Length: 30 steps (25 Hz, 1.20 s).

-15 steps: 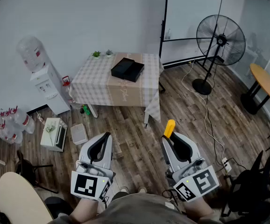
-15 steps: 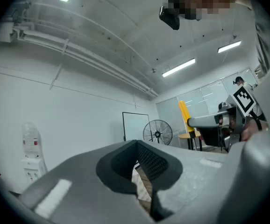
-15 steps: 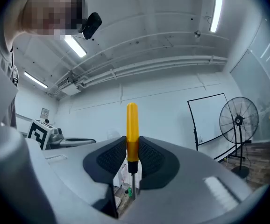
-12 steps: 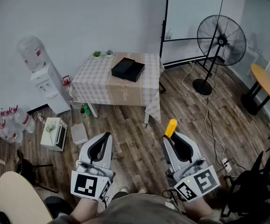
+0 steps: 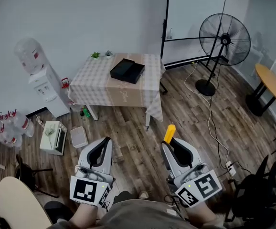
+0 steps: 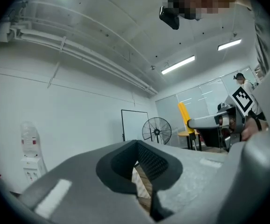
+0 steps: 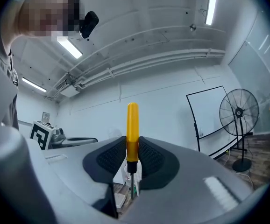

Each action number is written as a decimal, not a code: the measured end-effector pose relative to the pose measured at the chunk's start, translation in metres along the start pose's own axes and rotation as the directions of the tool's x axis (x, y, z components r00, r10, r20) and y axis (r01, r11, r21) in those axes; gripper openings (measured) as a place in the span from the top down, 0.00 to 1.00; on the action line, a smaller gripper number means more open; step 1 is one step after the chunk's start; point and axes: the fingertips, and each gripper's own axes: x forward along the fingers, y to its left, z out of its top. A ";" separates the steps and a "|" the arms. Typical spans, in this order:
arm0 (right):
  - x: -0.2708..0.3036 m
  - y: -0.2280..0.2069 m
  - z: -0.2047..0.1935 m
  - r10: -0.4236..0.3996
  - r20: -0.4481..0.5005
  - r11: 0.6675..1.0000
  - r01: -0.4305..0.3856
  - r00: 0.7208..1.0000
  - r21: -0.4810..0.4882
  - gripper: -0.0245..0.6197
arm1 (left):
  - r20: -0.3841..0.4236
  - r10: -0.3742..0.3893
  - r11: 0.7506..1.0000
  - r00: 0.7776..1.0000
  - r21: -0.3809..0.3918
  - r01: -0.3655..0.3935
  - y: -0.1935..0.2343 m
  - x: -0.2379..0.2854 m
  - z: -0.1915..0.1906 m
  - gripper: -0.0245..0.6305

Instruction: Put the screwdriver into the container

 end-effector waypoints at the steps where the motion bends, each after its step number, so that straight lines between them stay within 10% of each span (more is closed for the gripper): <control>1: -0.001 -0.002 -0.001 0.000 -0.001 1.000 0.000 1.000 0.005 0.79 | -0.002 0.000 1.000 1.000 0.000 0.000 -0.001 0.001 0.000 0.96; 16: 0.047 -0.020 -0.019 0.039 -0.043 0.999 -0.037 0.998 0.032 0.79 | -0.028 0.008 1.000 1.000 -0.003 -0.008 0.025 0.035 -0.016 0.96; 30: 0.199 -0.077 -0.037 -0.002 -0.093 0.996 0.011 0.996 0.093 0.79 | -0.035 -0.001 0.997 0.999 -0.076 -0.002 0.144 0.149 -0.046 0.96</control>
